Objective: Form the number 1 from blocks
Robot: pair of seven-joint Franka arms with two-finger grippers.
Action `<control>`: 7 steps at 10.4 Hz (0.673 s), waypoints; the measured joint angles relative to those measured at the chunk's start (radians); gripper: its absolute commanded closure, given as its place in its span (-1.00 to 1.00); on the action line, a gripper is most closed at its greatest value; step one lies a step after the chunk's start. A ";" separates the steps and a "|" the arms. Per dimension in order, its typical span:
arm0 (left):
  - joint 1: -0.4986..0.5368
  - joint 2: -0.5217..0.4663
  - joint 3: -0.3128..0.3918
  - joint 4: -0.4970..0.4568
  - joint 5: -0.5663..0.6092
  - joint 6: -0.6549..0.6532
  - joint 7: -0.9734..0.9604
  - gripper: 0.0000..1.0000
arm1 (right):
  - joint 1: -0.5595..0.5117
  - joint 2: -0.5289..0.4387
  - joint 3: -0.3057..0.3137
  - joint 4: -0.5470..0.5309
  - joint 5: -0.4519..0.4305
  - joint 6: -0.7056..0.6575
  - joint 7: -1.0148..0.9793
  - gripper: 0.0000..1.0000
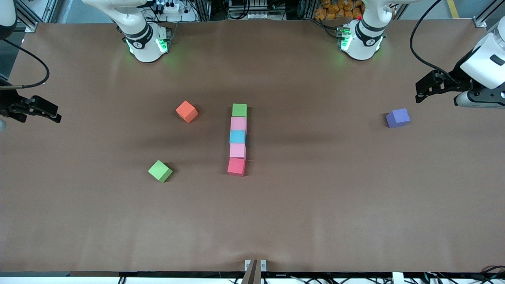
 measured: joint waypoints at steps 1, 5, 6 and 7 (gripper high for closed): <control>0.000 0.000 0.000 0.000 0.000 0.000 0.000 -1.00 | 0.000 0.000 0.000 0.000 0.000 -0.002 0.000 -1.00; 0.000 0.000 0.000 0.000 0.000 0.000 0.000 -1.00 | 0.000 0.000 0.000 0.002 0.001 -0.016 0.000 -1.00; 0.000 0.000 0.000 0.000 0.000 0.000 0.000 -1.00 | 0.000 0.000 0.000 0.002 0.002 -0.021 0.000 -1.00; 0.000 0.000 0.000 0.000 0.000 0.000 0.000 -1.00 | 0.000 0.000 0.000 0.002 0.003 -0.022 0.000 -1.00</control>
